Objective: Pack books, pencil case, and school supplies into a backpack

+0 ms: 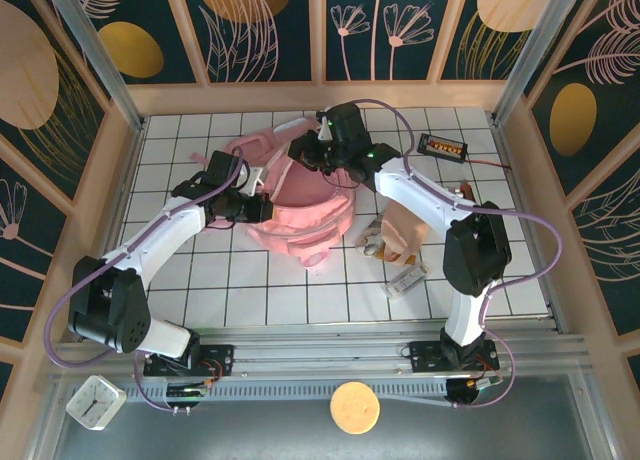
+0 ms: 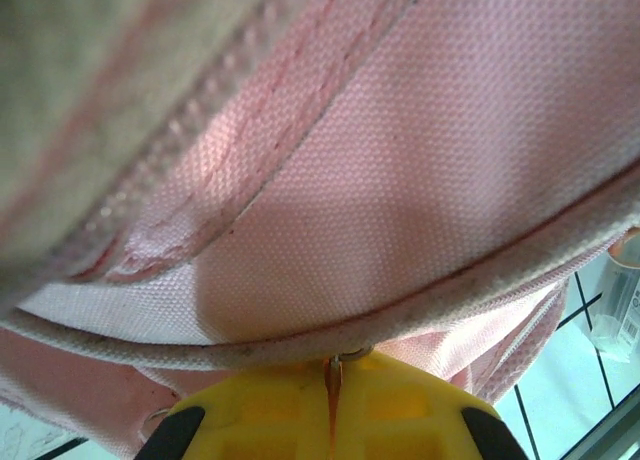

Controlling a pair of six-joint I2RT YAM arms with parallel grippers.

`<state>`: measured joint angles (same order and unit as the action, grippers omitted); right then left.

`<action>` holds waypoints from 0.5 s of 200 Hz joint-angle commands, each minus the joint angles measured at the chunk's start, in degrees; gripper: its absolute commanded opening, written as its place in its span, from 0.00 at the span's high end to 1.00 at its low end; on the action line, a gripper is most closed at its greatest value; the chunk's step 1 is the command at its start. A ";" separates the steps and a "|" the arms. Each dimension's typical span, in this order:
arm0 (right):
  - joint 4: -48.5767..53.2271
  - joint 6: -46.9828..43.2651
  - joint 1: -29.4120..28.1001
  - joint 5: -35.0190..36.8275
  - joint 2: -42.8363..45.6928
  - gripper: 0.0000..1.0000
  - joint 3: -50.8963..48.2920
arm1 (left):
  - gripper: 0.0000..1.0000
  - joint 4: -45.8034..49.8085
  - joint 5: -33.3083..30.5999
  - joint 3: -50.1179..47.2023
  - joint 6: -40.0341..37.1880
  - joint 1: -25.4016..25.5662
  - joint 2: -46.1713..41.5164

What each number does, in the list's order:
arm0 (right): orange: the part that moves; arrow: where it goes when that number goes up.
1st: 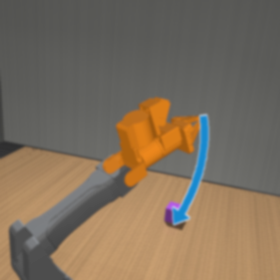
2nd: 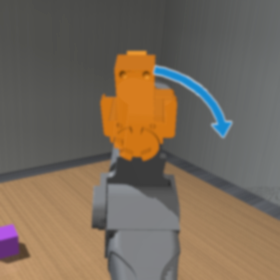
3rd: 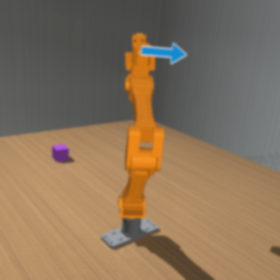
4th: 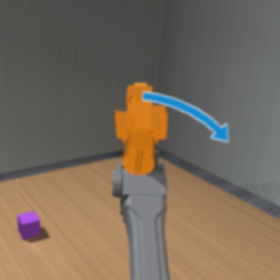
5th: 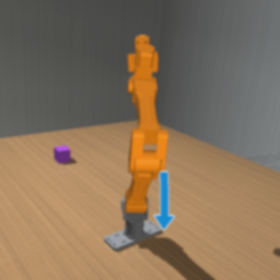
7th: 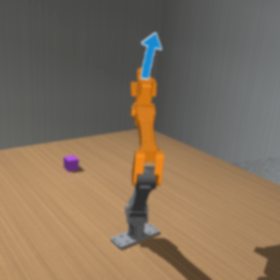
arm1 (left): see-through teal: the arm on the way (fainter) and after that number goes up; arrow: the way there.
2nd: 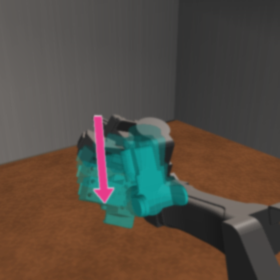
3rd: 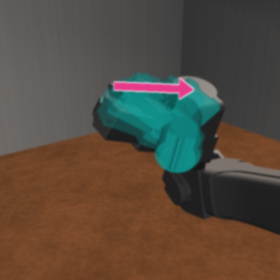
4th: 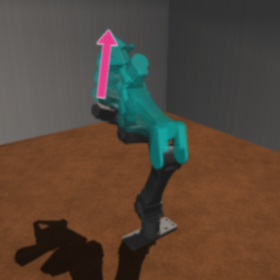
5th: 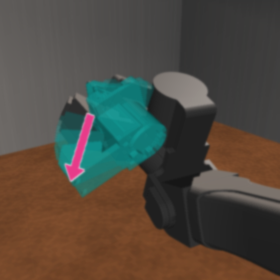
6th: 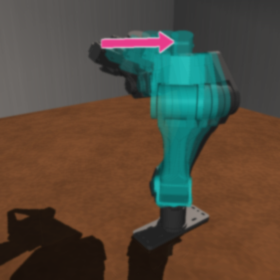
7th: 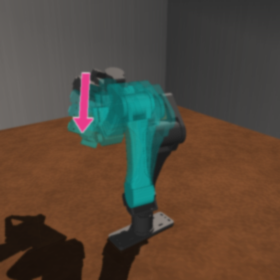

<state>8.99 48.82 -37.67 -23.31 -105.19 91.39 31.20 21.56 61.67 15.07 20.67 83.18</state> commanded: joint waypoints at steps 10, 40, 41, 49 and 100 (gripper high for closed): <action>-3.57 -4.62 -0.14 0.55 4.13 1.00 -0.64 | 1.00 6.76 -4.64 1.96 -2.85 0.31 -2.34; -2.26 -7.26 1.91 2.17 8.10 1.00 -5.88 | 1.00 10.28 -8.25 0.75 -4.54 -0.55 -3.46; -2.20 -7.43 1.95 2.19 8.21 1.00 -6.01 | 1.00 10.37 -8.36 0.70 -4.53 -0.59 -3.46; -1.61 -8.58 2.43 2.41 8.98 1.00 -6.84 | 1.00 10.84 -8.72 0.18 -4.61 -1.31 -3.59; -0.72 -11.68 4.71 2.84 12.67 1.00 -11.74 | 1.00 13.75 -11.64 -0.56 -5.35 -6.94 -3.74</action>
<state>10.96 41.41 -34.89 -22.59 -97.58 80.47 39.29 14.31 61.87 11.31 16.84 80.60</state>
